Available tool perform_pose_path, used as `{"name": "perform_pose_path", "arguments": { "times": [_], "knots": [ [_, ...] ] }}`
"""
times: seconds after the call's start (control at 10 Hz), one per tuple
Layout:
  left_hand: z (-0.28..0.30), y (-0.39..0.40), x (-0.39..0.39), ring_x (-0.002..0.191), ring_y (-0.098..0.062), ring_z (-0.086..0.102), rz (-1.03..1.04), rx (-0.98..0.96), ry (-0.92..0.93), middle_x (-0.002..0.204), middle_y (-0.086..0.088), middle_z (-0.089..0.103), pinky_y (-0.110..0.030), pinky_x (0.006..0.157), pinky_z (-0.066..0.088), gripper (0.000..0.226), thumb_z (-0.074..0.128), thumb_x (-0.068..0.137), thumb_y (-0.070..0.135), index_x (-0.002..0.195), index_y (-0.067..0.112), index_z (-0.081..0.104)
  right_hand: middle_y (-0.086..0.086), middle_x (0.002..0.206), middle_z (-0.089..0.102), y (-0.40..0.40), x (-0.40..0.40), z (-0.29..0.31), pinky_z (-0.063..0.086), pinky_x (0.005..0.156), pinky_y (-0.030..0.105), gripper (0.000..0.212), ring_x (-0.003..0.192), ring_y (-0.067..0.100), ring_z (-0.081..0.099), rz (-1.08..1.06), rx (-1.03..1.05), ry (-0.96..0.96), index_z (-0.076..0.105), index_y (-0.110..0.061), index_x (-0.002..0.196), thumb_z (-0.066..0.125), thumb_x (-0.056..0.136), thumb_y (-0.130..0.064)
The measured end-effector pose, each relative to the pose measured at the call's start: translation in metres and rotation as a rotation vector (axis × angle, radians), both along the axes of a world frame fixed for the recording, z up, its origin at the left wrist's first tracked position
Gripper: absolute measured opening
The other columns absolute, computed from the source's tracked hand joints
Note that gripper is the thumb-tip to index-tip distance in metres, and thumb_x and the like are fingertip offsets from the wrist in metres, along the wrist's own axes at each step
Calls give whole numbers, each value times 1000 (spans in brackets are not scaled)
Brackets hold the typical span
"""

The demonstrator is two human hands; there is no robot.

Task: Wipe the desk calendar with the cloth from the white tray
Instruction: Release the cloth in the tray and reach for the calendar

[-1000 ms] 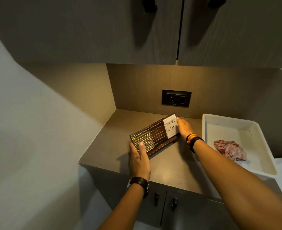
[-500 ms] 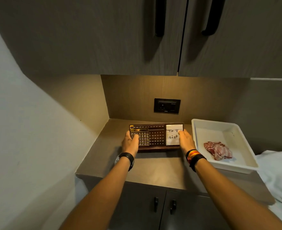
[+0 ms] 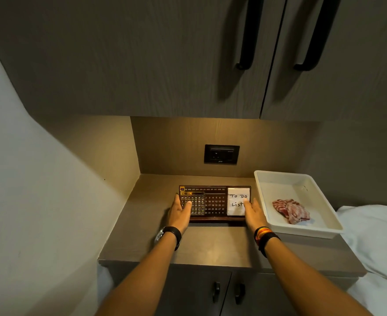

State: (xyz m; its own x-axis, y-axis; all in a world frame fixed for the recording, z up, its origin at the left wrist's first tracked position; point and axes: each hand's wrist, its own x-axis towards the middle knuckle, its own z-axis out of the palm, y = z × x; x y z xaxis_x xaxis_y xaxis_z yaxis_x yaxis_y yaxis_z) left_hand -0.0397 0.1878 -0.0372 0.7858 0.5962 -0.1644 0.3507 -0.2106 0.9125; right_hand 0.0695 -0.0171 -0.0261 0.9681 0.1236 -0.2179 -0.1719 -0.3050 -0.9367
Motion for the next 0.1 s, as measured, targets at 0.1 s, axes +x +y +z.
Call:
{"name": "perform_pose_path", "arguments": {
  "times": [0.1],
  "knots": [
    [-7,1,-9,157,-28,22,16,253,-27,172,-6,17,-43,122,24,70,42,108,43,165,21,7,12,164,35,-10,-27,0,29,120,47,67,149,33,36,-46,-15,-58,19,-17,163,44,106,-40]
  ]
}}
